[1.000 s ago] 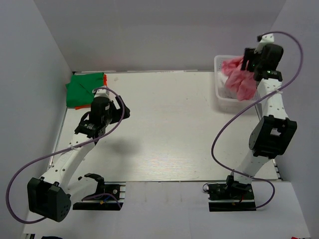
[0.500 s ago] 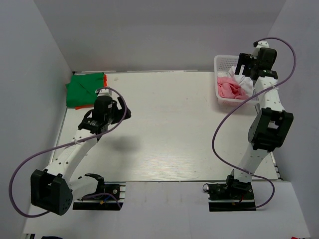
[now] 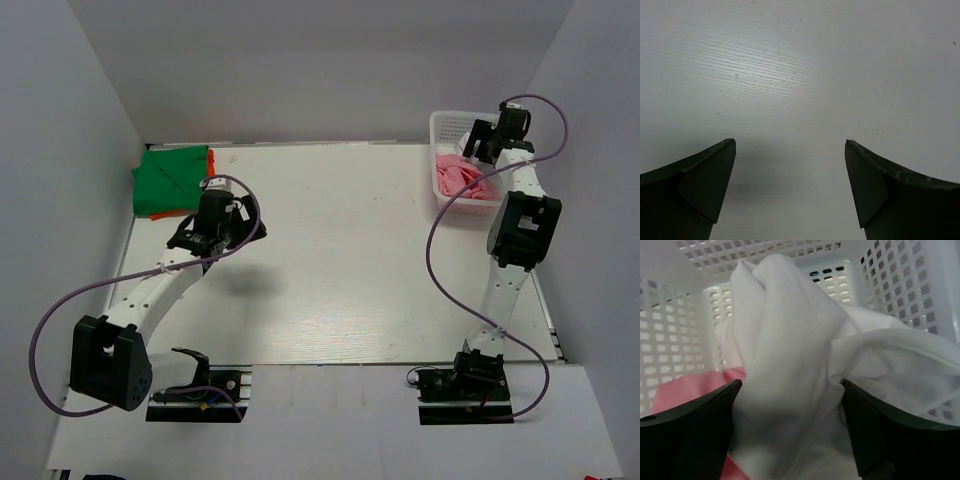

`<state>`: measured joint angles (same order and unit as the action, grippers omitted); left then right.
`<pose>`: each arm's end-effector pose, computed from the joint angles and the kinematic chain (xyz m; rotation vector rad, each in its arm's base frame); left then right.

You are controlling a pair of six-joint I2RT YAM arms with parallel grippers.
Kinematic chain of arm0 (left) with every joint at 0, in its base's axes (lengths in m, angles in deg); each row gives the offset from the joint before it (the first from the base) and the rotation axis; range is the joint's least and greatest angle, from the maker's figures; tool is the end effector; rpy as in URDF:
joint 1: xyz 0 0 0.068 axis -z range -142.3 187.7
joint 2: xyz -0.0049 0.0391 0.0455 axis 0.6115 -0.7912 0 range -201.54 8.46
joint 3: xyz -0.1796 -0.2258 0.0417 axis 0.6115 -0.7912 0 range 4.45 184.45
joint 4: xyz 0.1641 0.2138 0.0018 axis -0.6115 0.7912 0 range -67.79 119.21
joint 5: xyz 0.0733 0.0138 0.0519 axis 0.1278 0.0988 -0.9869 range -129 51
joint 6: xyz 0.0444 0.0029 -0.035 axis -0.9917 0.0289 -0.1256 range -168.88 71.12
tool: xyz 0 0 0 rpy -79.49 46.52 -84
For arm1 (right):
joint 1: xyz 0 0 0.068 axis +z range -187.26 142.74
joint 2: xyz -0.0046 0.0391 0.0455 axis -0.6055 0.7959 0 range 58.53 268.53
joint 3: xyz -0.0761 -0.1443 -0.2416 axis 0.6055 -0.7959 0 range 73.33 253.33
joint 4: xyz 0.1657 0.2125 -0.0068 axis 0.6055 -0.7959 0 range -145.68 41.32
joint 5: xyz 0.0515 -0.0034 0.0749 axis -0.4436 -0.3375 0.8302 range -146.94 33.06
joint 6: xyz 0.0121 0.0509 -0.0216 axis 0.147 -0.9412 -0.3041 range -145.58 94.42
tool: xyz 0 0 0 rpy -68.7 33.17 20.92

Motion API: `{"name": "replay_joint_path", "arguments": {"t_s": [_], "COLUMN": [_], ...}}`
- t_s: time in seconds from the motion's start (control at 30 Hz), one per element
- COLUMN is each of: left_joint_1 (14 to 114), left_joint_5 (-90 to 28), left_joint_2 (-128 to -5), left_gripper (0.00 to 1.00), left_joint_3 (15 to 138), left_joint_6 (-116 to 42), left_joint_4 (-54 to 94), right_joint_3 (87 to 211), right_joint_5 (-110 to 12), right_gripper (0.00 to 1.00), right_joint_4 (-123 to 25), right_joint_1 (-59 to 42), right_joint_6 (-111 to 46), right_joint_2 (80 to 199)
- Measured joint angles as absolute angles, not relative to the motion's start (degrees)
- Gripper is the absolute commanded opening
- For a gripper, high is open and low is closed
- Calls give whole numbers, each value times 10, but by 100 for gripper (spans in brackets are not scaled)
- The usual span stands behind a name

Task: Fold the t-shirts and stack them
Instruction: Grab crumpled tshirt from bin with the right arm, then move the tshirt to the center of the board

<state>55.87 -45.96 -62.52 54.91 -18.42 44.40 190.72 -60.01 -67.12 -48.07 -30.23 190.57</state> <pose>0.2575 -0.0794 0.2718 -0.3106 2.3065 -0.2903 0.5551 -0.1080 0.2557 0.3200 2.1259 -0.1200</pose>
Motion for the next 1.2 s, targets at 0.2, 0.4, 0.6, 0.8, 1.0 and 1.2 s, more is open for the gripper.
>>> {"name": "replay_joint_path", "arguments": {"t_s": [0.2,0.4,0.6,0.8,1.0,1.2], "left_joint_1": [559,559,560,561,561,561], "left_joint_5": [-458,-455,-443,-441,-425,-406], "left_joint_2": [-638,-666,-672,-652,-604,-586], "left_gripper": [100,100,100,100,100,100], "left_joint_3": [552,552,552,552,552,556], "left_joint_6": [-193,-204,-207,-205,-199,-195], "left_joint_4": [439,440,434,432,421,415], "right_joint_3": [1931,1951,1960,1974,1999,2015], "right_joint_5": [-604,-605,-610,-583,-474,-305], "right_gripper": [9,0,0,0,0,0], "right_joint_4": [-630,-571,-567,-543,-482,-400], "right_joint_1": [-481,-481,-480,-480,-471,-424], "right_joint_6": [-343,-358,-339,-318,-330,-415], "right_joint_2": [1953,1951,1896,1768,1646,1584]}}
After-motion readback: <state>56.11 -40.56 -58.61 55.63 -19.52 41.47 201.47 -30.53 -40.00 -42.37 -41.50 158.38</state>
